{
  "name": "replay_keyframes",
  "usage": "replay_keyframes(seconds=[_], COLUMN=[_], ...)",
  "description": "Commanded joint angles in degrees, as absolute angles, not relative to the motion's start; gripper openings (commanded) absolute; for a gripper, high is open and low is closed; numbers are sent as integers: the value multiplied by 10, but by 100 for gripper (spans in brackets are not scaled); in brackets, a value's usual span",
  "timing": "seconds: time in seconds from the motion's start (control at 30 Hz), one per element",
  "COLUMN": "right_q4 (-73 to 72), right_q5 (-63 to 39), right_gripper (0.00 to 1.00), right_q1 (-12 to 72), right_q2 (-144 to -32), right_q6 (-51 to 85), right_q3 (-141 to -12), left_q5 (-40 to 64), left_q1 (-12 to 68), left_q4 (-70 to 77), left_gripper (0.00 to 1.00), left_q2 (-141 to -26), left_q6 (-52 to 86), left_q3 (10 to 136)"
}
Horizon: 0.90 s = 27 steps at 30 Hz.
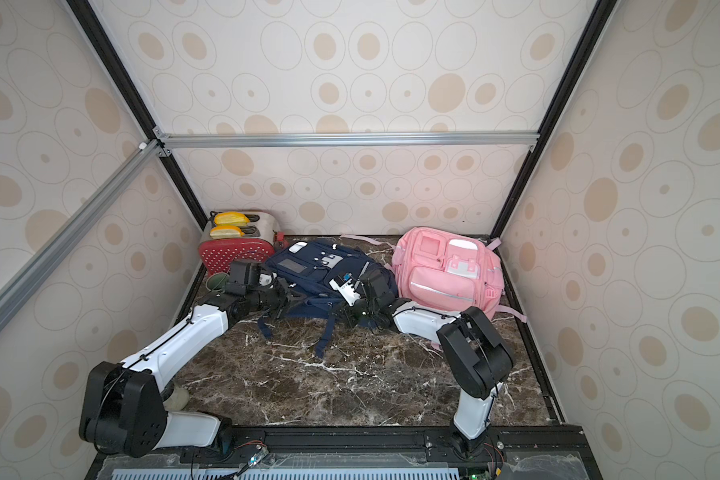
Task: Zip up the backpack
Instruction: Zip the zipper on the backpack.
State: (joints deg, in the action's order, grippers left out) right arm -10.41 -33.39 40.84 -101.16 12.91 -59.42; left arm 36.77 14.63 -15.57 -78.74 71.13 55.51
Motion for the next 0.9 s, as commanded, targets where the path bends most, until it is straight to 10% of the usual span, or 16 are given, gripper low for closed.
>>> replay_keyframes(seconds=[0.0, 0.87], right_q4=[-40, 385], right_q5=[-315, -411], right_gripper=[0, 0], right_q1=[385, 386], right_q2=[-981, -810], right_q6=[111, -19], right_q3=[-585, -479], left_q5=[407, 351], left_q1=[145, 143], left_q4=[-161, -260], left_gripper=[0, 0], left_q2=[-760, -745], left_q6=[709, 634], left_q3=[562, 416])
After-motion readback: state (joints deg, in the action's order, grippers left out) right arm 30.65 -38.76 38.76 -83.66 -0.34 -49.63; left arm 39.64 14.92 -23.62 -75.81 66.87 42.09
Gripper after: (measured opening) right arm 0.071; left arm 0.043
